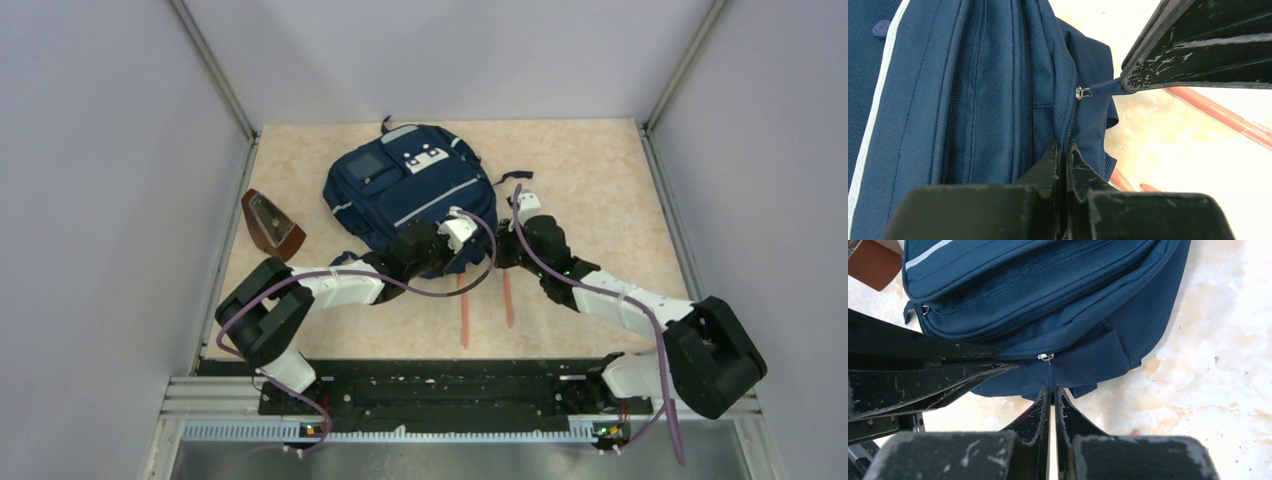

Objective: Pack the student bag
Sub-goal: Zip the student bag at the center of the board.

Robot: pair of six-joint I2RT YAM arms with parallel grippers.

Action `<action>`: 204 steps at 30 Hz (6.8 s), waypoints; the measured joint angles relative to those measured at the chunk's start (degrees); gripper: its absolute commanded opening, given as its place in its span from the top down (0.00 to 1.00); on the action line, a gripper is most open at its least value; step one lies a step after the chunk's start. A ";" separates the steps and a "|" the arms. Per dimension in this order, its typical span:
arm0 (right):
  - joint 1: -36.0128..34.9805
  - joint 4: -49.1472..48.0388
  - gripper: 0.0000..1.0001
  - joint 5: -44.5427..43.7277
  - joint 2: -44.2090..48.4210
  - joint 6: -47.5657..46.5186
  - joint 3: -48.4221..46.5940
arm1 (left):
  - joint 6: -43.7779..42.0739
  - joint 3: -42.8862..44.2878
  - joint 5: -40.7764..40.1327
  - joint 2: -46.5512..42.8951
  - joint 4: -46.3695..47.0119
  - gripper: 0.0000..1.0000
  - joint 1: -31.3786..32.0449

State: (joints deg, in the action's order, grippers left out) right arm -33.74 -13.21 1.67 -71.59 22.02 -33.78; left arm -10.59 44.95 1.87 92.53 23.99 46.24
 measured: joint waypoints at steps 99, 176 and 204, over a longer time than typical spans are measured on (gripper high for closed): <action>-0.28 11.06 1.00 5.53 -2.60 -4.02 -6.64 | 11.87 7.61 -8.13 -14.27 -32.17 0.23 5.95; -3.21 -5.03 0.55 -13.73 -14.93 -0.94 -8.66 | 18.82 -3.63 -15.47 -35.36 -39.76 0.58 5.05; -2.97 -0.15 0.26 -4.26 1.16 4.70 -1.25 | 29.97 3.67 -1.55 -40.63 -54.53 0.07 -17.81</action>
State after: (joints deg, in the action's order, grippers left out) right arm -36.71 -13.37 -2.59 -70.43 26.72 -35.03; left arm 19.38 48.62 0.32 51.90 -30.55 28.42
